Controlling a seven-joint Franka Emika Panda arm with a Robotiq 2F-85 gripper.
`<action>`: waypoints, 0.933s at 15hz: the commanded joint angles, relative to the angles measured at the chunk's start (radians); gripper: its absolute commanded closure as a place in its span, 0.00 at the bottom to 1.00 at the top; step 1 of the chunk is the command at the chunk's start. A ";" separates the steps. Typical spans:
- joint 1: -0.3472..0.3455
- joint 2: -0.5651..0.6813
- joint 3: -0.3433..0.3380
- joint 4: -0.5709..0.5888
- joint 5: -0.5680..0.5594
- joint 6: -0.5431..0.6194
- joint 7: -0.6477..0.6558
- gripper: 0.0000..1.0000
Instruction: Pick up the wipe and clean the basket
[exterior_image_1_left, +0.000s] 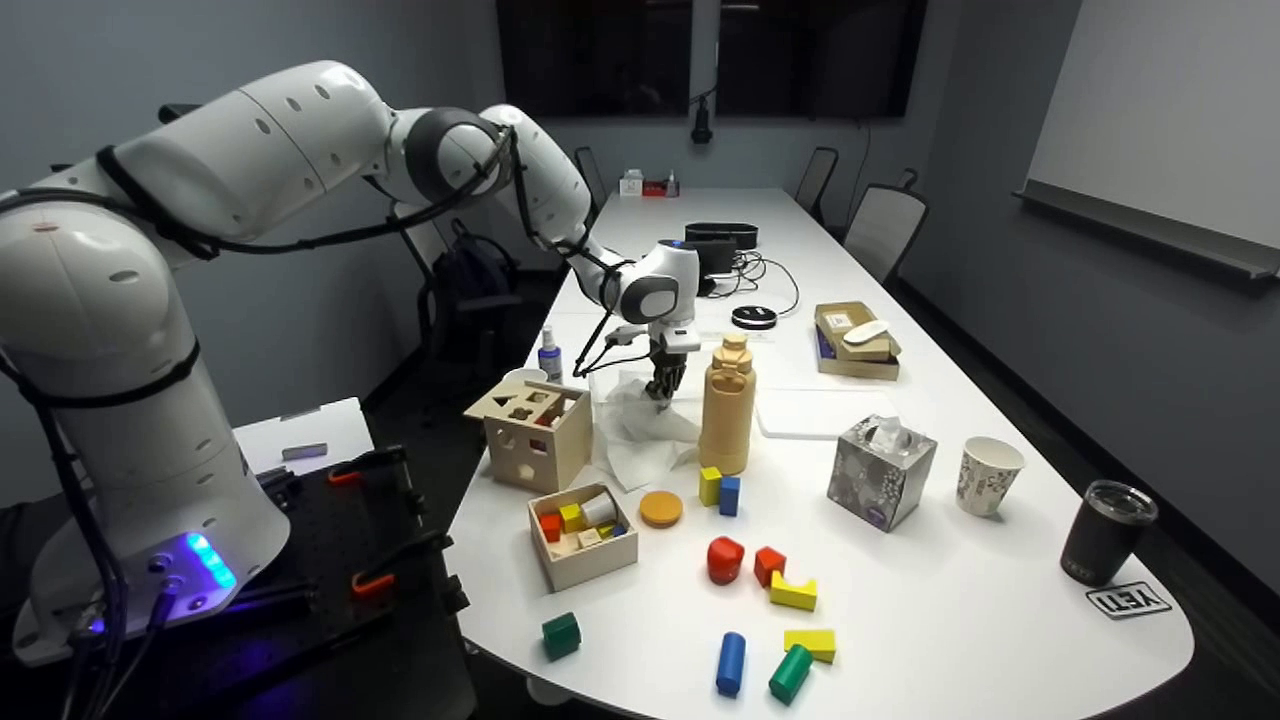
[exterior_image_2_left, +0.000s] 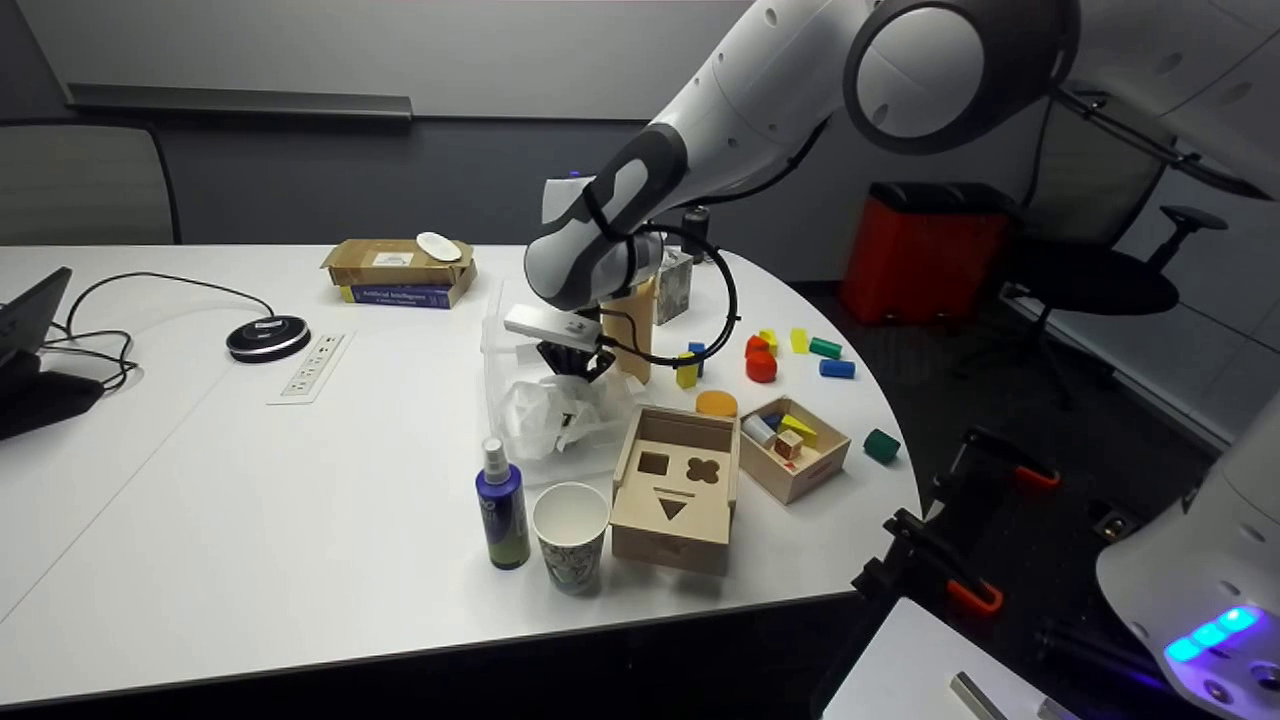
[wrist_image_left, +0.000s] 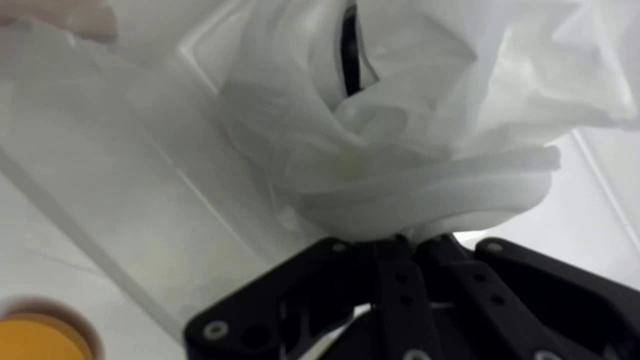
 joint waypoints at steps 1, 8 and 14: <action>0.006 -0.002 0.005 0.004 -0.016 -0.063 0.038 0.99; 0.000 -0.005 0.044 -0.009 0.015 0.033 0.053 0.99; 0.052 0.003 -0.026 -0.022 -0.067 0.179 0.032 0.99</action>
